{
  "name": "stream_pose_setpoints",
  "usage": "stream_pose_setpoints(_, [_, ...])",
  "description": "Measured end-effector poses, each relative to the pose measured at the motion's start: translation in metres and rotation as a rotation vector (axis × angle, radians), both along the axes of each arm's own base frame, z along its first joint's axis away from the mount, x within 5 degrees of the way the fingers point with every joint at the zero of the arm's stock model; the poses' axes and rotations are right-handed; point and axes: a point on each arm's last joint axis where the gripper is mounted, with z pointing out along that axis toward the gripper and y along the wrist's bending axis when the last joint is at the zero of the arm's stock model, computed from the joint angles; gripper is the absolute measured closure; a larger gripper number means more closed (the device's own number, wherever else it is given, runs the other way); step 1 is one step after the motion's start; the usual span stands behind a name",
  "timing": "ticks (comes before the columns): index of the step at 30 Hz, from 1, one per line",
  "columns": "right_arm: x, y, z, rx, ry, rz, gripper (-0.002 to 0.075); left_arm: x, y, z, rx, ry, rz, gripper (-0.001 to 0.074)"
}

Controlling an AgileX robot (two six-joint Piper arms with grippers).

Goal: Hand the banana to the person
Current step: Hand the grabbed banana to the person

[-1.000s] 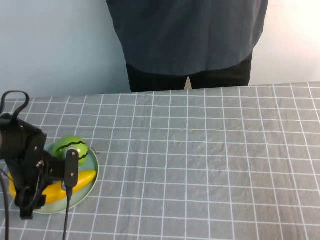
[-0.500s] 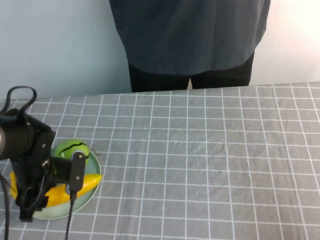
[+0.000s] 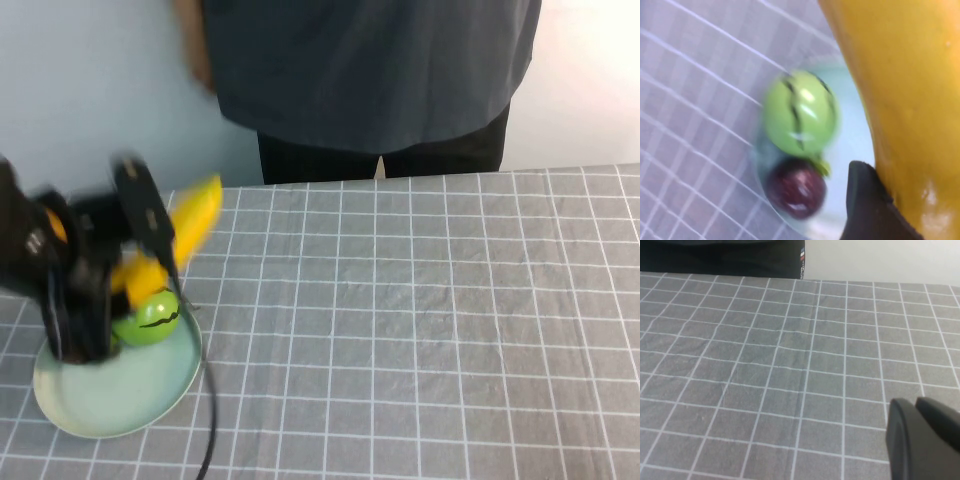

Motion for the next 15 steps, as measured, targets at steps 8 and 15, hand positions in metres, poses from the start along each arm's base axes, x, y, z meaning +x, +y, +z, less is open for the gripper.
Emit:
stream_pose_setpoints(8, [0.000, 0.000, 0.000, 0.000, 0.000, 0.000, 0.0734, 0.011, -0.008, 0.078, -0.271, -0.146, 0.259, 0.0452])
stream_pose_setpoints(15, [0.000, 0.000, 0.000, 0.000, 0.000, 0.000, 0.0734, 0.032, -0.013, 0.083, -0.246, -0.089, 0.312, 0.0452])
